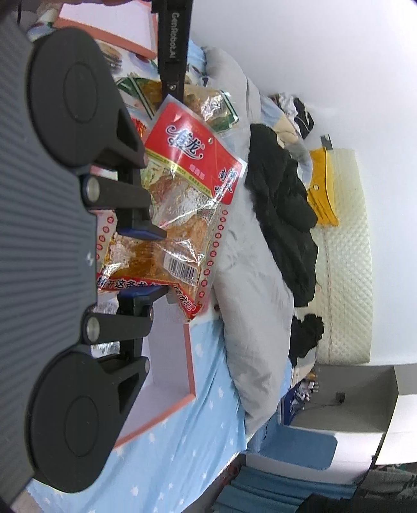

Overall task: Organize snacks
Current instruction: 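Carry the clear packet with the left tool while the right tool carries the red-labelled packet to the box, then open the left tool over the box while the right tool releases its packet inside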

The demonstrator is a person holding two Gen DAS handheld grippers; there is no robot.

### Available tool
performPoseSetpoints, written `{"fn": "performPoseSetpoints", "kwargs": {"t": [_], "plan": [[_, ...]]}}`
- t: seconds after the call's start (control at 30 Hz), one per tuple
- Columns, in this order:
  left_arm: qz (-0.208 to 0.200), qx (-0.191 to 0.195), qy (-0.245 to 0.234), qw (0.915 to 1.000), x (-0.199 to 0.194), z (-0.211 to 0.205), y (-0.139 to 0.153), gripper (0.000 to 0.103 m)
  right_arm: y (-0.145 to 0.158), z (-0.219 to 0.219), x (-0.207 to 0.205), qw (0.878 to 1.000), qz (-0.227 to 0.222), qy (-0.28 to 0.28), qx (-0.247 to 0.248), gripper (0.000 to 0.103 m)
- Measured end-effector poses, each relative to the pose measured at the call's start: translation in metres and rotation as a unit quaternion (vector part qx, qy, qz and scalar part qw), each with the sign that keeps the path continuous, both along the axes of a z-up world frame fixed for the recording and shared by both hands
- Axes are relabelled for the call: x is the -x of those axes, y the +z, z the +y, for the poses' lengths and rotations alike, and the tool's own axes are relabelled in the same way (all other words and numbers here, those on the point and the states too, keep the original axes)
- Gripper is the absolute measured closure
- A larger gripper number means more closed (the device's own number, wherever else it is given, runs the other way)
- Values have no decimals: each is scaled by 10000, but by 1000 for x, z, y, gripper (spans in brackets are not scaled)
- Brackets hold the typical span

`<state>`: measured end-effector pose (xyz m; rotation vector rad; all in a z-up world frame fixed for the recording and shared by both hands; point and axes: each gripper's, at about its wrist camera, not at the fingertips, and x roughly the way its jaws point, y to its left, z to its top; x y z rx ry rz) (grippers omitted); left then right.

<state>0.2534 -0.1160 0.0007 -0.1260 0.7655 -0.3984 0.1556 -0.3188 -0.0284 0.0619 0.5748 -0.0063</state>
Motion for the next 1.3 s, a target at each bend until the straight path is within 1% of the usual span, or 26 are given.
{"fn": "performPoseSetpoints", "kwargs": {"t": [0.2,0.37,0.57,0.67,0.97,1.1,1.2,1.23,1.27,1.3], "plan": [[154,-50,-313,9994,-9,-41,-13,71,-14,-29,-1,9995,158,-273,-35,71],[314,-163,-500,9981,-20,-70,-27,71,-32,-53,-6,9981,374,-475,-117,71],[530,-397,-733,9951,-35,-104,-52,71,-57,-75,-13,9957,664,-601,-254,71],[703,-453,-817,9931,-42,-117,-67,71,-69,-84,-16,9943,812,-648,-256,71],[1098,-685,-961,9869,-58,-143,-106,70,-103,-105,-26,9895,1204,-713,-365,70],[1188,-747,-975,9853,-62,-146,-113,70,-112,-110,-31,9871,1317,-739,-535,68],[1223,-779,-965,9847,-64,-148,-116,70,-116,-111,-32,9863,1355,-751,-564,67],[1242,-774,-961,9846,-65,-148,-117,70,-117,-111,-32,9859,1374,-752,-584,67],[1253,-787,-933,9846,-65,-148,-116,65,-118,-111,-32,9856,1391,-757,-599,67],[1253,-840,-870,9847,-66,-147,-117,55,-119,-112,-33,9849,1419,-772,-617,64]]}}
